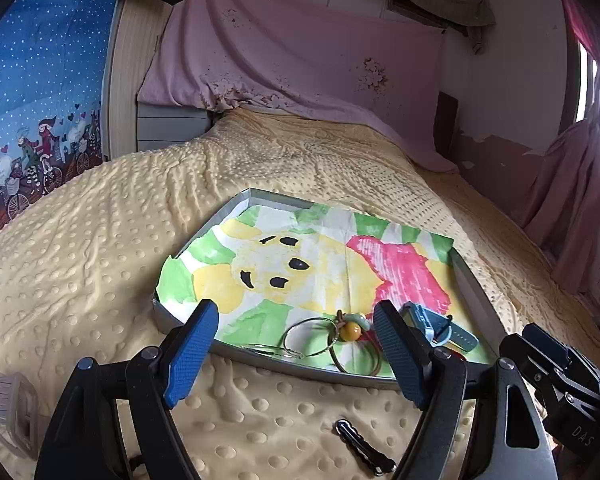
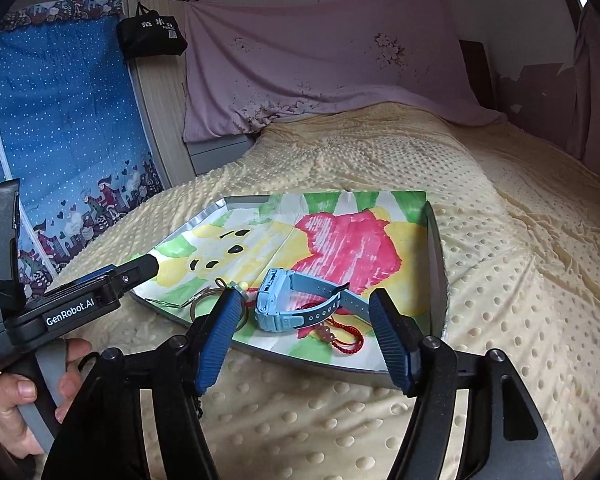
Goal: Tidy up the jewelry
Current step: 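Open the left tool over the tray while the right tool releases the watch, then withdraw both tools and move the left tool toward the remaining small rings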
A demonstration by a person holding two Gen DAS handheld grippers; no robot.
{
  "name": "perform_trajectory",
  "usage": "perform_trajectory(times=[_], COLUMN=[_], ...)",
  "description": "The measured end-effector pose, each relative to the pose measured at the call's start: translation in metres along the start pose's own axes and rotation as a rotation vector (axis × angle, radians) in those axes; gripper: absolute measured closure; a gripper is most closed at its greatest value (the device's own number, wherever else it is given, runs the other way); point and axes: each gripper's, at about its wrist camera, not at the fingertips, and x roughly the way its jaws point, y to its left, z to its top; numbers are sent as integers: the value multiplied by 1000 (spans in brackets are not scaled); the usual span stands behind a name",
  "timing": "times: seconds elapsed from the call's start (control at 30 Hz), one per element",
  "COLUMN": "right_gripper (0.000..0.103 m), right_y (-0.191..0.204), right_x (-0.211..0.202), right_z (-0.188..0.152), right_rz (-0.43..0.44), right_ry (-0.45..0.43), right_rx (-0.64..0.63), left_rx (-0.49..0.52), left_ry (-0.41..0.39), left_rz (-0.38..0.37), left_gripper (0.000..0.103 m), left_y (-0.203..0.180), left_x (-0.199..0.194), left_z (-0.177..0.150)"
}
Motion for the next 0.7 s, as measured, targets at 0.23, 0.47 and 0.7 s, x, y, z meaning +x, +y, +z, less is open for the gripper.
perform_trajectory(times=[0.23,0.47,0.7], right_gripper=[25,14,9], right_y=[-4,1,8], right_x=[-41,-92,-141], right_z=[-5,-18,-33], right_rz=[-10,-21,-26], right_ry=[-50,-116,-170], right_rx=[-6,-26,-37], left_rx=[7,29,37], left_ry=[-64,-130,-162], left_rz=[5,-21,-13], left_gripper=[3,0,0], left_y=[-1,5,9], left_x=[-37,-85,-126], left_z=[-10,-29,-52])
